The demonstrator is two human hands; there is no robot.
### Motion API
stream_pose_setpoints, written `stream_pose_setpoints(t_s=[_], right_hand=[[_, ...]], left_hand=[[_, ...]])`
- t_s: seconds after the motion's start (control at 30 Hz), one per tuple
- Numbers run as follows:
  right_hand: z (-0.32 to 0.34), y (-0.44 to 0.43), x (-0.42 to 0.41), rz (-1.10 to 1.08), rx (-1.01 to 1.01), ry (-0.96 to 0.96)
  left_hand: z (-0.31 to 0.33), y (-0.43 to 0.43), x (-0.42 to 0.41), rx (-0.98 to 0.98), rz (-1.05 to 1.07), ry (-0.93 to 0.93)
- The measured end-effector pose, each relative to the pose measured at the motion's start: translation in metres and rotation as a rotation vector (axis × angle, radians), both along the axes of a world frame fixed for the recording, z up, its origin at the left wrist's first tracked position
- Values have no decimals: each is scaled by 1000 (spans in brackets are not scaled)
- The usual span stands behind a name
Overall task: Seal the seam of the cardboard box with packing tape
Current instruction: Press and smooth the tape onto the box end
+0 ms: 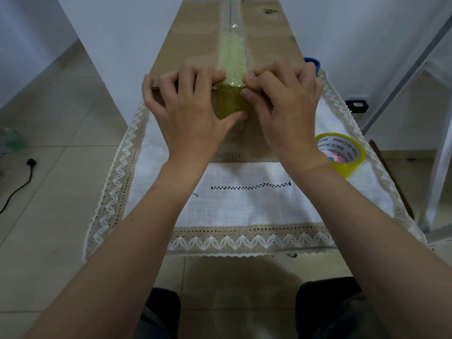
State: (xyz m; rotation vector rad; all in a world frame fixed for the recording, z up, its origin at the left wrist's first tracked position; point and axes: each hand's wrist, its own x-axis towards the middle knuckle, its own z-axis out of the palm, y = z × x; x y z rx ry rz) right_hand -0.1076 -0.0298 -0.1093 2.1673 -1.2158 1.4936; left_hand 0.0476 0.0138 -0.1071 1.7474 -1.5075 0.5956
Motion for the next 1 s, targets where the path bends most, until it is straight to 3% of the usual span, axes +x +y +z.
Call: stream_pose_setpoints(t_s=[0.53,1.0], right_hand=[[0,1,-2,23,23,-3],[-6,2,-6,8,5,96]], left_hand=[[5,-11,0,-110,-78,235],[-6,-5,17,-120,-171,85]])
